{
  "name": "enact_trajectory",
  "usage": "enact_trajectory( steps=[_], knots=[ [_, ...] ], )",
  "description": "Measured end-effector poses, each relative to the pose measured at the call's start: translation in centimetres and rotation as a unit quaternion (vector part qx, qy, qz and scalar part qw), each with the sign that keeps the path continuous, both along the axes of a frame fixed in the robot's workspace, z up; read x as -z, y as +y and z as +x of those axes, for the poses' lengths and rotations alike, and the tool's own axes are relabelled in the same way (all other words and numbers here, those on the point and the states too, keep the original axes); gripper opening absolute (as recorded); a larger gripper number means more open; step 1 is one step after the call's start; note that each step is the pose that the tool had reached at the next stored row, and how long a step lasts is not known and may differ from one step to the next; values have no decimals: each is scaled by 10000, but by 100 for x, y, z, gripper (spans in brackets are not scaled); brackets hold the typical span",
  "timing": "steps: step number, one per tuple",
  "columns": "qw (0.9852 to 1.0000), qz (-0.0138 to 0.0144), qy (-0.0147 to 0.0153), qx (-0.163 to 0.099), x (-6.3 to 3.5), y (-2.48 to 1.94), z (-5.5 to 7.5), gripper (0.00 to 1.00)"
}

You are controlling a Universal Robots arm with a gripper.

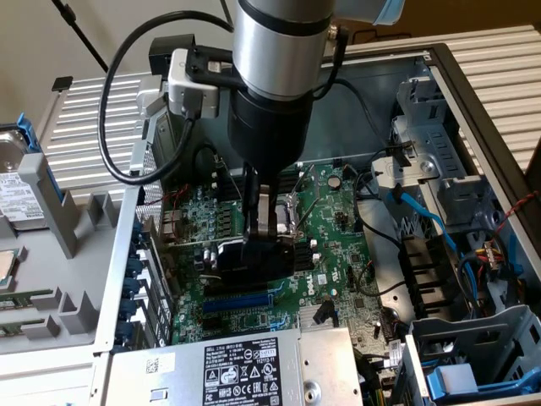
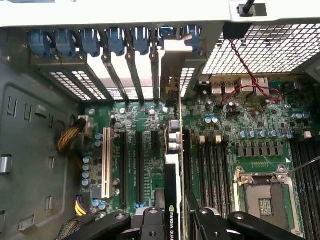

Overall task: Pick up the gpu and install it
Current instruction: 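Insert the gpu into the slot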

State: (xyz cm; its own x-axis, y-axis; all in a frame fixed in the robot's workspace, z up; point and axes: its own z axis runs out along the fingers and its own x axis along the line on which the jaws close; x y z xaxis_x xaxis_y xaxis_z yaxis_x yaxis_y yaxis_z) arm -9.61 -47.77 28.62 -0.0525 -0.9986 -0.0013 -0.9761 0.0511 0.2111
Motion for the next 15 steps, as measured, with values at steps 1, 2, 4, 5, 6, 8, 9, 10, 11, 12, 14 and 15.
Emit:
enact_trajectory(
  steps=[1, 2, 4, 5, 6, 8, 9, 10, 11, 12, 14, 15],
  knots=[
    [10000, 2, -1, 2, 3, 4, -3, 26],
    [10000, 2, -1, 5, 6, 4, -12, 26],
    [10000, 1, 0, 7, 6, 4, -23, 26],
    [10000, 0, 0, 8, 7, 3, -24, 26],
    [10000, 1, -1, 8, 10, 0, -25, 26],
    [10000, 1, -1, 11, 16, -8, -27, 26],
    [10000, 2, -1, 11, 20, -9, -27, 26],
    [10000, 1, -1, 12, 23, -10, -28, 26],
    [10000, 2, -1, 12, 28, -11, -28, 26],
    [10000, 2, -1, 13, 32, -11, -31, 26],
    [10000, 0, 0, 15, 38, -11, -43, 26],
    [10000, 0, 0, 14, 39, -11, -48, 26]
  ],
)
